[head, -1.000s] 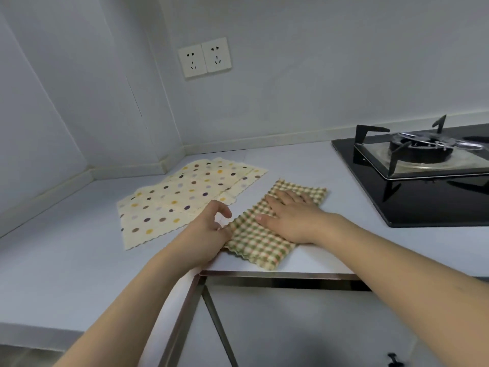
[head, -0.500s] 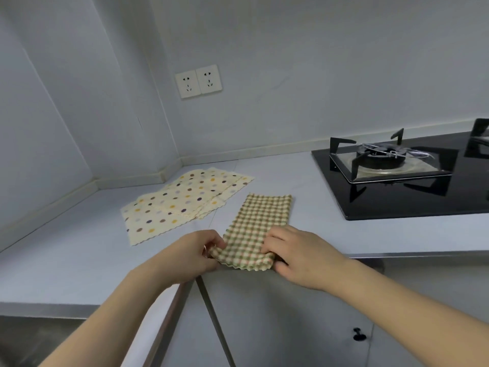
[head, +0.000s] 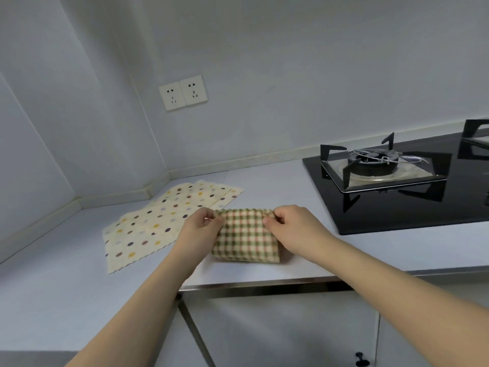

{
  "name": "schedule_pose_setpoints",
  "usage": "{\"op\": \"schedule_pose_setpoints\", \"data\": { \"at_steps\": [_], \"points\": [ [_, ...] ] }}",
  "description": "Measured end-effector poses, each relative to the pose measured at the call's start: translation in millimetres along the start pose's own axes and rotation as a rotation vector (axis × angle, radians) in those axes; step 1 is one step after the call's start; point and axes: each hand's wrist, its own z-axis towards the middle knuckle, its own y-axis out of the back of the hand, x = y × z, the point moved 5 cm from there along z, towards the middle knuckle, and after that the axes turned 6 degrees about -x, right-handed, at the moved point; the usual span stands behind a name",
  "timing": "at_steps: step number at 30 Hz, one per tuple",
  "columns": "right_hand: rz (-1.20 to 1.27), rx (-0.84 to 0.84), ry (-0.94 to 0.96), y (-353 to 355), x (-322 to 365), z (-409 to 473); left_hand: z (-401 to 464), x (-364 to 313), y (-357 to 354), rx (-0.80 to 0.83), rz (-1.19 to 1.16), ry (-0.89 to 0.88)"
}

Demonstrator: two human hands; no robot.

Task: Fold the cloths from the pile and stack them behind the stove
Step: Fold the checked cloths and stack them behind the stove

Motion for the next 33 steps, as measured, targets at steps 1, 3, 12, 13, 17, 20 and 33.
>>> {"op": "schedule_pose_setpoints", "data": {
  "at_steps": [1,3,12,13,17,20,33],
  "points": [
    [-0.060,-0.020,-0.001,-1,-3,7,10,-1,-9,-0.025,0.033,-0.009],
    [-0.169,-0.049,-0.009,-5,-12,20,27,0,-25,-0.048,0.153,-0.043],
    [-0.464,-0.014,-0.071,-20,-34,43,49,11,-62,-0.150,0.804,-0.270],
    [-0.453,0.016,-0.096,-21,-35,46,50,11,-63,-0.156,0.814,-0.271],
    [-0.347,0.109,-0.170,-20,-40,56,48,13,-65,-0.144,0.848,-0.236],
    [-0.183,0.112,-0.188,-21,-46,57,48,16,-67,-0.051,0.718,-0.110],
    [0.819,-0.011,-0.530,11,-3,8,-19,-30,-35,-0.095,-0.250,0.117]
  ]
}}
